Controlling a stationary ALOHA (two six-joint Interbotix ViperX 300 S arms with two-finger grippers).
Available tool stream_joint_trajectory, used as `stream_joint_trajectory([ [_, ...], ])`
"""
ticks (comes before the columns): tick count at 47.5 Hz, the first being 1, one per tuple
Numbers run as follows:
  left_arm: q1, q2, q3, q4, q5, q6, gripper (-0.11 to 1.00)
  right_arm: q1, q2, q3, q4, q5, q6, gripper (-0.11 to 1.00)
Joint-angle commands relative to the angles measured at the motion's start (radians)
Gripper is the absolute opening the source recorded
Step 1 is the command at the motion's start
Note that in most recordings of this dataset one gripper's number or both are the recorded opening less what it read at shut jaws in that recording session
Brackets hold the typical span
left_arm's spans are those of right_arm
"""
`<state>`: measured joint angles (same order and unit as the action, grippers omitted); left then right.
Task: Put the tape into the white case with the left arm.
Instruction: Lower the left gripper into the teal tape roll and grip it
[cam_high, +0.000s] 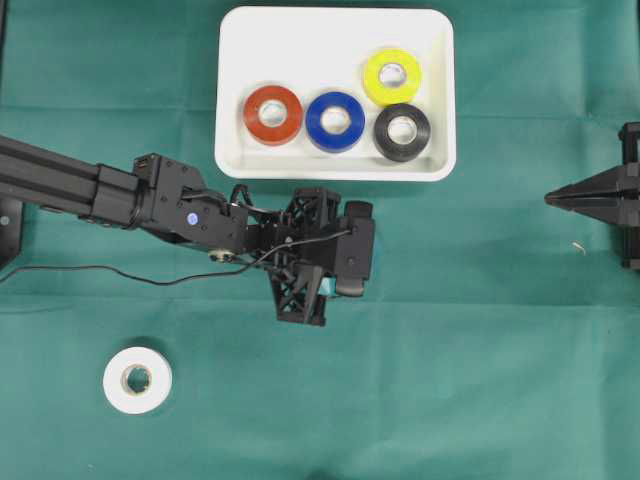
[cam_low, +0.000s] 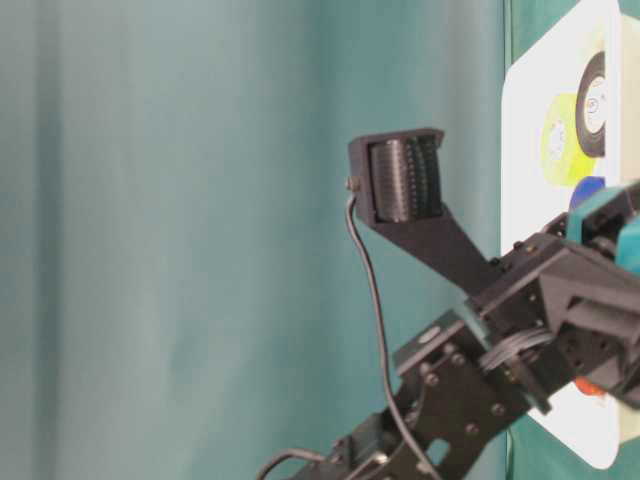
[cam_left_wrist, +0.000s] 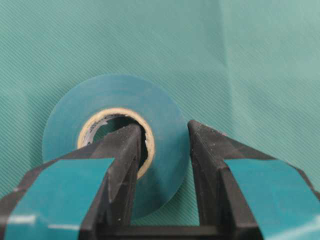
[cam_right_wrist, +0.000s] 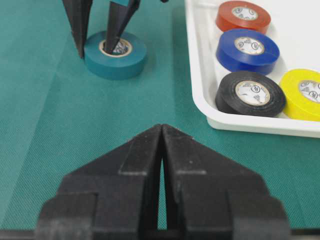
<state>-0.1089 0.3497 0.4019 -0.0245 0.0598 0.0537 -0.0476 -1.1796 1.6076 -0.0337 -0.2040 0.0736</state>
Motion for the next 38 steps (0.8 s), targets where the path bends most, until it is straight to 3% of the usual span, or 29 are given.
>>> stream_joint_trajectory([
  [1,-0.014,-0.072,-0.011,0.0,0.02,0.002,0.26,0.0,0.005,-0.009,0.0,-0.011,0.002,-0.09],
  [24,-0.015,-0.209,-0.012,0.0,0.167,0.002,0.26,-0.002,0.006,-0.009,0.0,-0.011,0.002,-0.09],
  [38,0.002,-0.213,-0.011,0.003,0.183,0.008,0.26,-0.002,0.006,-0.008,0.0,-0.011,0.002,-0.09],
])
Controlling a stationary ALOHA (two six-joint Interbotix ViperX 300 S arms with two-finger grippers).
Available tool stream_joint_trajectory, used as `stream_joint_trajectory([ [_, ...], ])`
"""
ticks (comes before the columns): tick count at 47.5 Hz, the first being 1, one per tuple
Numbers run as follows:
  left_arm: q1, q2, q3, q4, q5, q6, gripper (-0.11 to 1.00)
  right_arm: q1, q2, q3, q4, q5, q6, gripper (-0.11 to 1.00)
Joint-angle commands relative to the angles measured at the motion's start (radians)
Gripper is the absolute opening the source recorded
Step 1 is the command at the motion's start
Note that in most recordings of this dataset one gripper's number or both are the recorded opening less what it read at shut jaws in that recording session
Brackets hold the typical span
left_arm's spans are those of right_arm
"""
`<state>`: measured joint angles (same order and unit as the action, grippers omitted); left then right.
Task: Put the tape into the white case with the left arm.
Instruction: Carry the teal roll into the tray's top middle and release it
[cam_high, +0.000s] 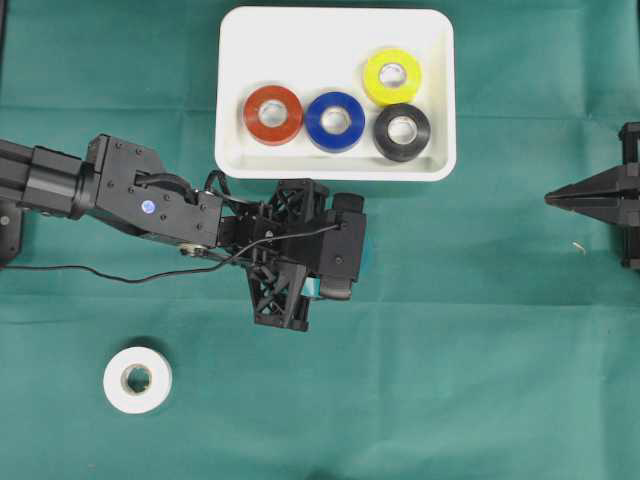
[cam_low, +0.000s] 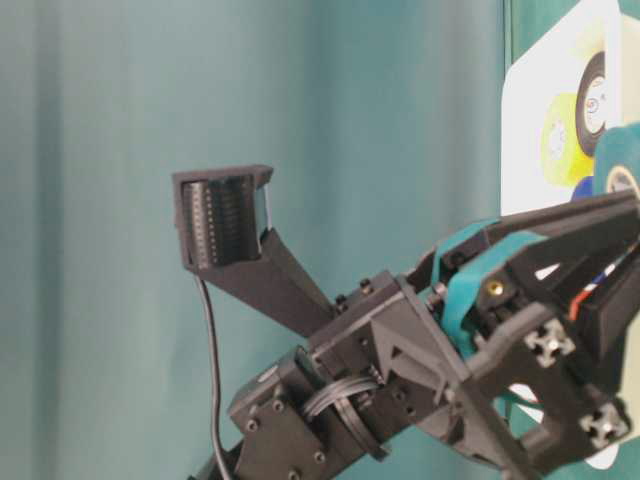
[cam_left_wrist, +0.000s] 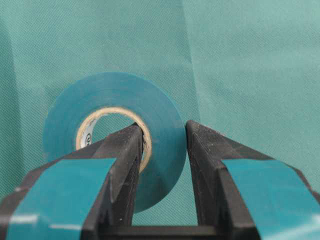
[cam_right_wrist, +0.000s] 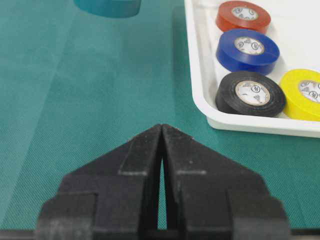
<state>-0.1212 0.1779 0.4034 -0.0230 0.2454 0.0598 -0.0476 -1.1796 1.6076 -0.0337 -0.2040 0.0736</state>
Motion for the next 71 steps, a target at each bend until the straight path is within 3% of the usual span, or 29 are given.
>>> stream_joint_trajectory([
  [1,0.018,-0.043,-0.011,0.003,-0.003,0.003,0.26,-0.002,0.005,-0.009,0.0,-0.011,0.002,-0.09],
  [46,0.428,-0.023,0.0,0.003,-0.023,0.218,0.26,-0.002,0.006,-0.002,0.0,-0.023,0.002,-0.09],
  [54,0.466,-0.006,-0.005,0.003,-0.044,0.227,0.26,-0.002,0.006,0.0,0.0,-0.025,0.002,-0.09],
  [71,0.466,0.008,-0.017,0.003,-0.046,0.233,0.26,0.0,0.005,-0.002,0.0,-0.025,0.0,-0.09],
])
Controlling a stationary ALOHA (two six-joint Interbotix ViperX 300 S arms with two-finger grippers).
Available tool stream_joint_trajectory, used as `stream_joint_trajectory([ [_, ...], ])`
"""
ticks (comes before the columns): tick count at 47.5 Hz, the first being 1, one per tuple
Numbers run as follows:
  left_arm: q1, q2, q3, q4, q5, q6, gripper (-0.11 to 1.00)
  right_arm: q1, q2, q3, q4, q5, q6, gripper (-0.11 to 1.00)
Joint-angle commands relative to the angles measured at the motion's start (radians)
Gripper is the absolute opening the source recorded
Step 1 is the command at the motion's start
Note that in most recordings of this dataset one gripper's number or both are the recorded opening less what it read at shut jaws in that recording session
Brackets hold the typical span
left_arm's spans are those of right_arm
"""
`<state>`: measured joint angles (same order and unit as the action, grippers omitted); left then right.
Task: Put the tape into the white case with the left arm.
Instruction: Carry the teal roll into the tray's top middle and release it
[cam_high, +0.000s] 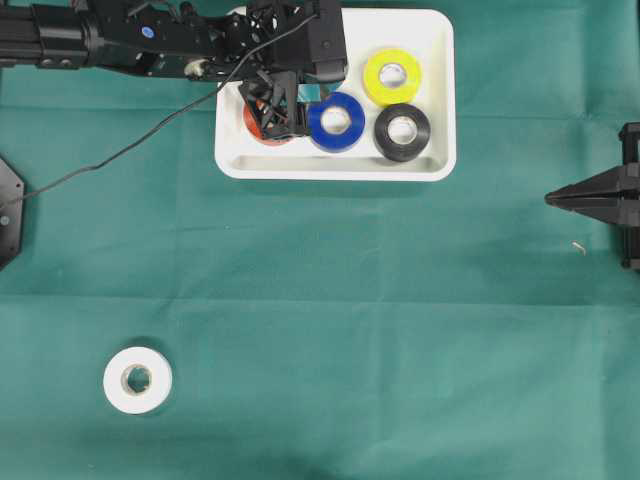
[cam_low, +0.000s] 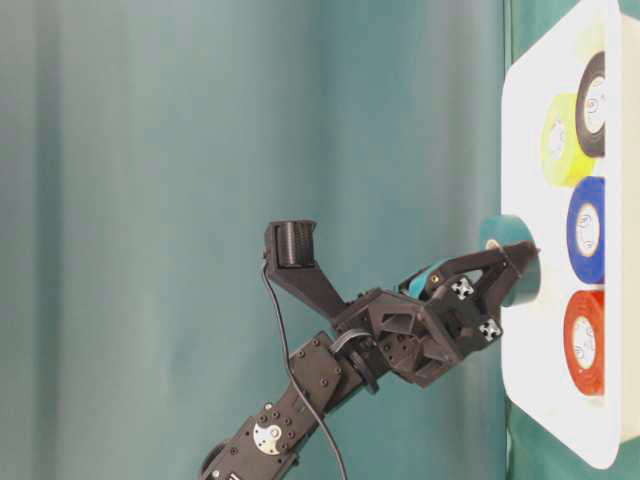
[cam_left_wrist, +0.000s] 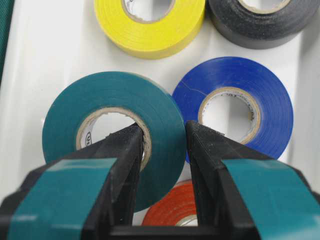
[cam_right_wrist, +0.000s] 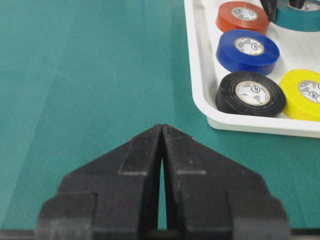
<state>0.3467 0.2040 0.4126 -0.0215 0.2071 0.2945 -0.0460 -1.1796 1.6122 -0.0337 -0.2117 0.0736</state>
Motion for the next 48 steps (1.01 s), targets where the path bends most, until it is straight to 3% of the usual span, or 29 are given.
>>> stream_joint_trajectory([
  [1,-0.002,-0.018,-0.026,0.002,-0.008,-0.002,0.26,-0.002,0.005,-0.005,0.0,-0.017,0.0,-0.09],
  [9,-0.006,-0.02,-0.025,0.002,-0.008,-0.002,0.26,-0.003,0.006,-0.005,0.0,-0.017,0.002,-0.09],
  [18,-0.011,-0.035,-0.008,0.002,-0.008,0.008,0.83,-0.002,0.006,-0.005,0.0,-0.018,0.0,-0.09],
  [20,-0.011,-0.044,0.0,0.002,-0.009,0.011,0.9,-0.003,0.006,-0.005,0.0,-0.017,0.002,-0.09],
  [37,-0.015,-0.172,0.117,-0.002,-0.025,0.011,0.87,-0.003,0.006,-0.005,0.0,-0.017,0.002,-0.09],
  [48,-0.057,-0.273,0.222,-0.002,-0.044,0.011,0.87,-0.002,0.006,-0.005,0.0,-0.017,0.0,-0.09],
])
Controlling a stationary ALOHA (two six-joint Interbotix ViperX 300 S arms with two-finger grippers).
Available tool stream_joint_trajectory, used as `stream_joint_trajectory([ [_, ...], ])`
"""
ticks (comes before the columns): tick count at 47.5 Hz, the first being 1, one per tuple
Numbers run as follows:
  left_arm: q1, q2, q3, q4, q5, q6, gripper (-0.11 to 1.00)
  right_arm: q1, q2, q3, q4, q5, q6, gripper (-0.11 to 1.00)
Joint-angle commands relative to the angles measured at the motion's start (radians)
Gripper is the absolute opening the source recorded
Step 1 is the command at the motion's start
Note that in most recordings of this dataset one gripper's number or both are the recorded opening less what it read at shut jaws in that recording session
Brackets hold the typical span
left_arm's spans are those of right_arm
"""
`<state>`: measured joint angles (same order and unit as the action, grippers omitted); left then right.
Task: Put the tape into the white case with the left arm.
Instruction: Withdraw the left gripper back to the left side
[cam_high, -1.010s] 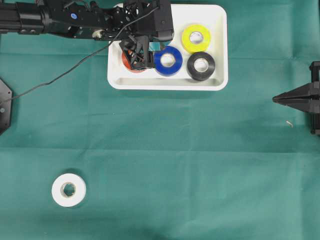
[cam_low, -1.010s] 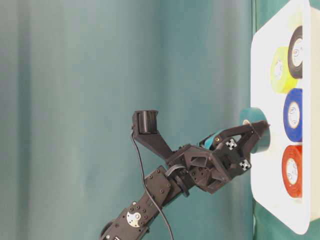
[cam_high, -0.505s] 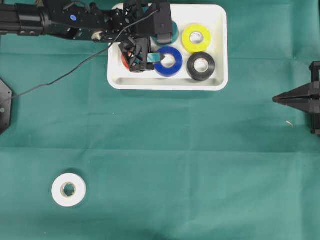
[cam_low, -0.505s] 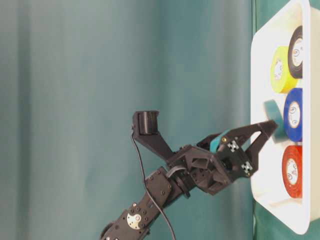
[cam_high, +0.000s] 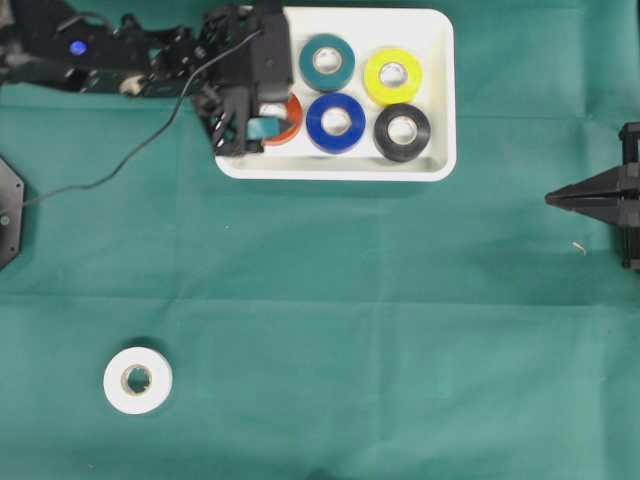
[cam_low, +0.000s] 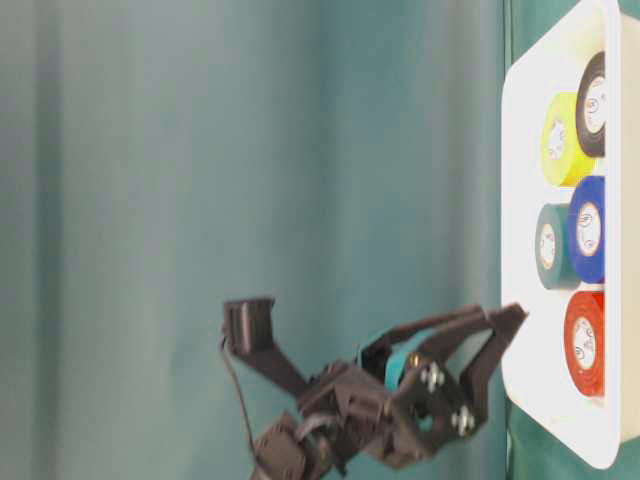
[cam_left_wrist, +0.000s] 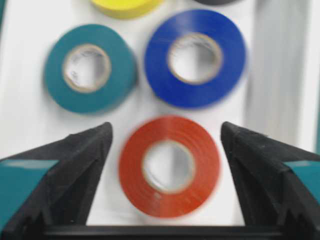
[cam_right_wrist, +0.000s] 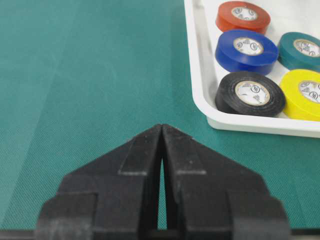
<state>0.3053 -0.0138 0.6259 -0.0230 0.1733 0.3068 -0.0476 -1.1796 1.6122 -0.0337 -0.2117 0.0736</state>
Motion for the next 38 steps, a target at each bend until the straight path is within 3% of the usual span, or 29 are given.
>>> stream_joint_trajectory([
  [1,-0.021,-0.067,0.023,0.0,-0.012,-0.002,0.87,-0.002,0.005,-0.006,0.0,-0.017,0.0,-0.09],
  [18,-0.084,-0.225,0.183,-0.002,-0.02,-0.005,0.87,-0.002,0.006,-0.005,0.0,-0.017,0.0,-0.09],
  [38,-0.094,-0.456,0.371,-0.003,-0.021,-0.006,0.87,0.0,0.005,-0.006,0.0,-0.017,0.0,-0.09],
])
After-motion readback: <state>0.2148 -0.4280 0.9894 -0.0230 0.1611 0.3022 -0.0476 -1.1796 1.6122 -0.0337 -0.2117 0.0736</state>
